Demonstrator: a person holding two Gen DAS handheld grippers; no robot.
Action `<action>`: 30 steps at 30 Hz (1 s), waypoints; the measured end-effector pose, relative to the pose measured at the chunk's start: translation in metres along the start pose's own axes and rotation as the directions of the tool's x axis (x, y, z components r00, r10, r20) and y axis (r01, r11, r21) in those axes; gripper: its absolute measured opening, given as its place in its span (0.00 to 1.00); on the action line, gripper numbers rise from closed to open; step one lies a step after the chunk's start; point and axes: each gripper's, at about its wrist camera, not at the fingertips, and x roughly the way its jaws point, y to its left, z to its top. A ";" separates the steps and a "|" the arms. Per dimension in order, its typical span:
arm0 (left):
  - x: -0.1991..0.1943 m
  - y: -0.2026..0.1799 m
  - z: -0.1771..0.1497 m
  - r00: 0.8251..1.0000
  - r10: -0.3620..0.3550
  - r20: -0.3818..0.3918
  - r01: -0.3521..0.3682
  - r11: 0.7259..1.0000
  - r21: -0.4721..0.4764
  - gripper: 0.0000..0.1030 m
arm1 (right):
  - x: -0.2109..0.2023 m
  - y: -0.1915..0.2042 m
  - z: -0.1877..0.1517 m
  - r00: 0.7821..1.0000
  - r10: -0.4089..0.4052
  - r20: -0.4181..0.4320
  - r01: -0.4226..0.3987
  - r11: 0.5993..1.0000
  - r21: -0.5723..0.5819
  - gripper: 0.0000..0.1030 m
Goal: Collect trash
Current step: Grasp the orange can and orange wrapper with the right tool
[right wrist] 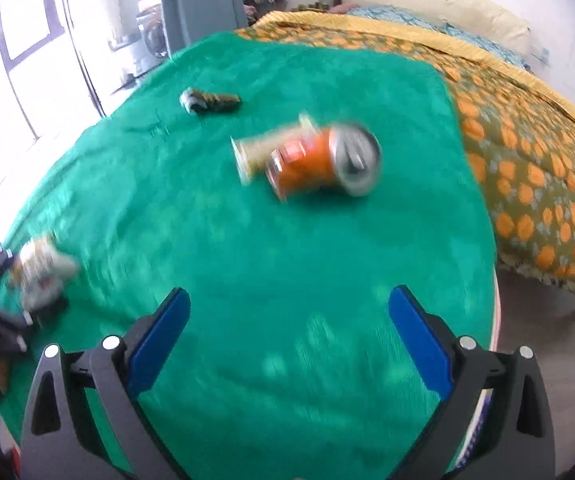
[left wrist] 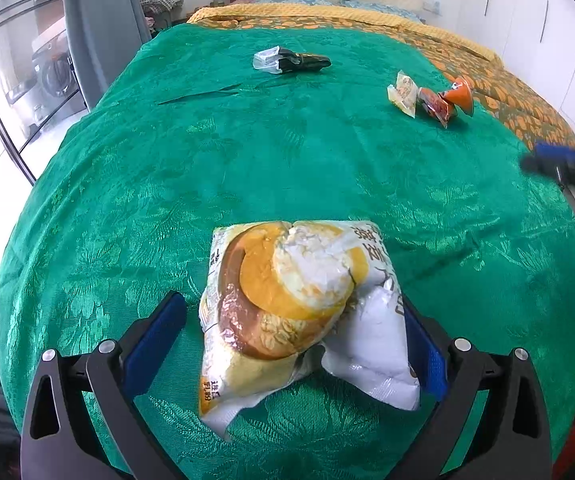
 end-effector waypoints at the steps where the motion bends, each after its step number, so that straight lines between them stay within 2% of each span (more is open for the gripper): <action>1: 0.000 0.000 0.000 1.000 0.000 0.000 0.000 1.000 0.000 0.95 | 0.000 0.000 0.008 1.000 0.000 0.012 0.000 1.000 -0.001 0.94; 3: 0.000 0.000 0.000 1.000 -0.001 0.000 0.001 1.000 0.000 0.95 | 0.006 -0.003 0.026 1.000 0.002 0.021 -0.002 1.000 -0.002 0.94; 5: 0.000 0.000 0.000 1.000 -0.001 0.000 0.001 1.000 0.000 0.95 | 0.017 -0.014 0.047 0.999 -0.031 0.038 0.031 1.000 0.003 0.94; 8: 0.000 0.000 0.000 1.000 -0.001 0.000 0.001 1.000 0.000 0.95 | 0.035 -0.041 0.075 0.996 -0.058 0.068 0.053 0.996 0.074 0.94; 10: 0.000 0.000 0.000 1.000 -0.001 0.000 0.001 1.000 0.000 0.95 | 0.050 -0.063 0.088 0.998 -0.010 0.056 0.002 0.989 0.151 0.94; 13: 0.000 0.000 0.000 1.000 -0.001 0.000 0.001 1.000 0.000 0.95 | 0.070 -0.075 0.094 0.989 0.147 0.009 -0.146 0.970 0.196 0.91; 15: 0.000 0.000 0.000 1.000 -0.002 0.000 0.002 1.000 -0.001 0.95 | 0.066 -0.068 0.087 0.968 0.250 0.005 -0.248 0.955 0.164 0.89; 18: 0.000 0.000 0.000 1.000 -0.001 0.000 0.001 1.000 0.000 0.95 | 0.048 -0.044 0.066 0.936 0.349 -0.040 -0.345 0.936 0.070 0.89; 20: 0.000 0.000 0.000 1.000 -0.001 0.000 0.001 1.000 -0.001 0.95 | 0.026 -0.025 0.043 0.922 0.379 -0.076 -0.382 0.924 -0.022 0.89; 21: 0.000 0.000 0.000 1.000 -0.001 0.000 0.001 1.000 0.000 0.95 | 0.017 -0.020 0.034 0.891 0.443 -0.103 -0.449 0.893 -0.044 0.88; 22: 0.000 0.000 0.000 1.000 -0.001 0.000 0.001 1.000 0.000 0.95 | 0.006 -0.016 0.022 0.846 0.516 -0.134 -0.526 0.849 -0.052 0.89; 23: 0.000 0.000 0.000 1.000 -0.002 0.000 0.002 1.000 -0.001 0.95 | -0.001 -0.015 0.015 0.847 0.513 -0.137 -0.525 0.848 -0.072 0.89; 24: 0.000 0.000 0.000 1.000 -0.001 0.000 0.001 1.000 -0.001 0.95 | -0.010 -0.015 0.007 0.873 0.470 -0.129 -0.485 0.867 -0.118 0.89; 27: 0.000 0.000 0.000 1.000 -0.001 0.000 0.001 1.000 0.000 0.95 | -0.013 -0.020 -0.001 0.927 0.355 -0.120 -0.371 0.913 -0.171 0.89; 28: 0.000 0.000 0.000 1.000 -0.001 0.000 0.001 1.000 0.000 0.95 | -0.007 -0.026 0.002 0.954 0.281 -0.106 -0.295 0.941 -0.162 0.89; 30: 0.000 0.000 0.000 1.000 -0.001 0.000 0.001 1.000 0.000 0.95 | 0.002 -0.032 0.006 0.976 0.197 -0.095 -0.210 0.966 -0.148 0.89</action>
